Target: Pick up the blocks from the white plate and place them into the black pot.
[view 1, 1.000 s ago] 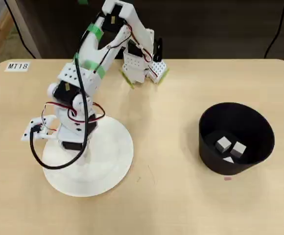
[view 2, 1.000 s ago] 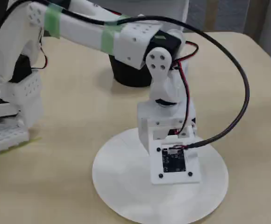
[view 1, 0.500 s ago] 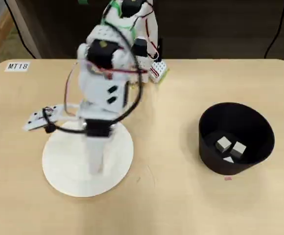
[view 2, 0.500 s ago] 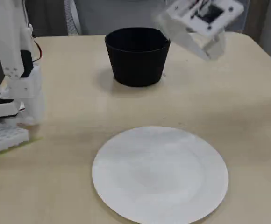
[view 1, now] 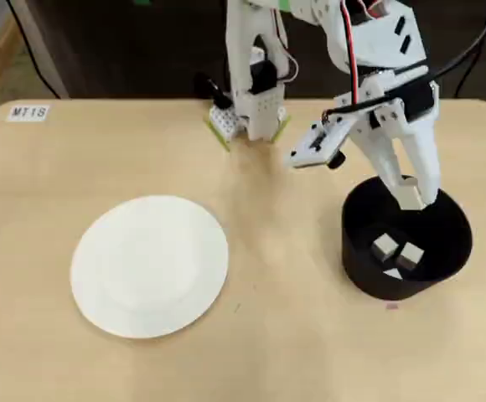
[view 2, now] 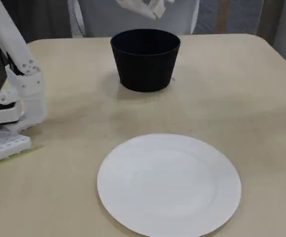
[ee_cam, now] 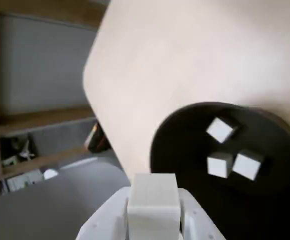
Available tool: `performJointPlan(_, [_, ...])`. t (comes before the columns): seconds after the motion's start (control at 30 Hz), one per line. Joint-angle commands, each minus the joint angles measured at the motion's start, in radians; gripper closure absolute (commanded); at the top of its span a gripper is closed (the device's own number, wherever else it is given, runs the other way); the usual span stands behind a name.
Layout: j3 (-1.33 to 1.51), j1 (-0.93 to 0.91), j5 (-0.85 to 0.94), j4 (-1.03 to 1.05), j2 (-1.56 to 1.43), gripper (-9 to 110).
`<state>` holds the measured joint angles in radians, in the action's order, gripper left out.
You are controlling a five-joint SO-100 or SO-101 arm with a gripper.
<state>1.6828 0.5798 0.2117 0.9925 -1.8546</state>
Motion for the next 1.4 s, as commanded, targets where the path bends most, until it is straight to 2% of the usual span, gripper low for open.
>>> performJointPlan(0.0, [0.115,0.037,-0.015,-0.117,-0.014,104])
performJointPlan(0.4, [0.127,0.061,-0.034,-0.244,0.129,104])
performJointPlan(0.43, [0.127,0.061,-0.035,-0.241,0.132,101])
performJointPlan(0.5, [0.127,0.063,-0.003,-0.224,0.13,78])
performJointPlan(0.53, [0.129,0.063,0.009,-0.219,0.127,72])
performJointPlan(0.63, [0.129,0.06,0.014,-0.215,0.118,64])
performJointPlan(0.77, [0.129,0.044,0.003,-0.213,0.087,70])
performJointPlan(0.8, [0.129,0.038,-0.006,-0.213,0.075,78])
performJointPlan(0.87, [0.127,0.011,-0.06,-0.206,0.041,104])
performJointPlan(1.03, [0.129,-0.098,-0.086,-0.178,-0.161,104])
performJointPlan(1.37, [0.181,-0.428,-0.147,-0.025,-0.569,104])
